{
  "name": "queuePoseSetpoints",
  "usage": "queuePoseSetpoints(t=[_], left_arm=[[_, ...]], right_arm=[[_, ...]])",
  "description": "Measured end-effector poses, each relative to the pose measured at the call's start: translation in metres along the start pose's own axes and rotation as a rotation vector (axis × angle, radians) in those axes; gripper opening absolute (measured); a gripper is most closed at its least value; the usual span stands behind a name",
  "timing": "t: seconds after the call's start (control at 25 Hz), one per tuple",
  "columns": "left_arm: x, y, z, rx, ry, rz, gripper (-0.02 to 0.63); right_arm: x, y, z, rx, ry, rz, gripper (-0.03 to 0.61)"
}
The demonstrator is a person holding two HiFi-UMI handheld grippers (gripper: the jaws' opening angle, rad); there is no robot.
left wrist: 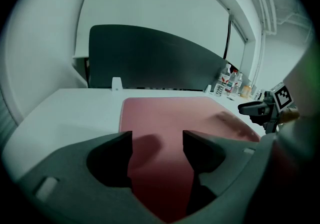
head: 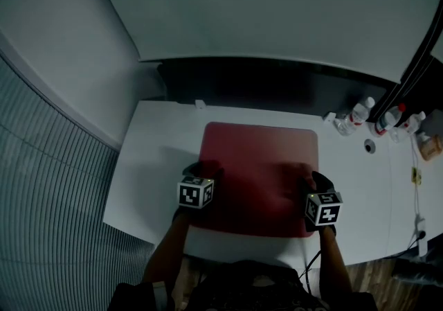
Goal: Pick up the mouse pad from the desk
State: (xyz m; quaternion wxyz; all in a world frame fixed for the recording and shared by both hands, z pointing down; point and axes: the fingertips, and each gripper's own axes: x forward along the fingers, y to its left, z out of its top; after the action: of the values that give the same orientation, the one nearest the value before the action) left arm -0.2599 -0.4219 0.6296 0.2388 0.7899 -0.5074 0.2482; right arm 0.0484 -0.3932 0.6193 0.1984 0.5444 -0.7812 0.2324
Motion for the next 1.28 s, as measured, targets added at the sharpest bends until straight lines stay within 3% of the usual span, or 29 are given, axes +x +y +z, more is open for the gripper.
queuePoseSetpoints(t=[0.76, 1.28], left_arm=[[0.022, 0.030, -0.026, -0.031, 0.123, 0.044, 0.365], [0.024, 0.028, -0.026, -0.023, 0.149, 0.064, 0.379]], right_arm=[[0.022, -0.027, -0.031, 0.114, 0.099, -0.019, 0.330], [0.024, -0.040, -0.039, 0.085, 0.181, -0.060, 0.339]])
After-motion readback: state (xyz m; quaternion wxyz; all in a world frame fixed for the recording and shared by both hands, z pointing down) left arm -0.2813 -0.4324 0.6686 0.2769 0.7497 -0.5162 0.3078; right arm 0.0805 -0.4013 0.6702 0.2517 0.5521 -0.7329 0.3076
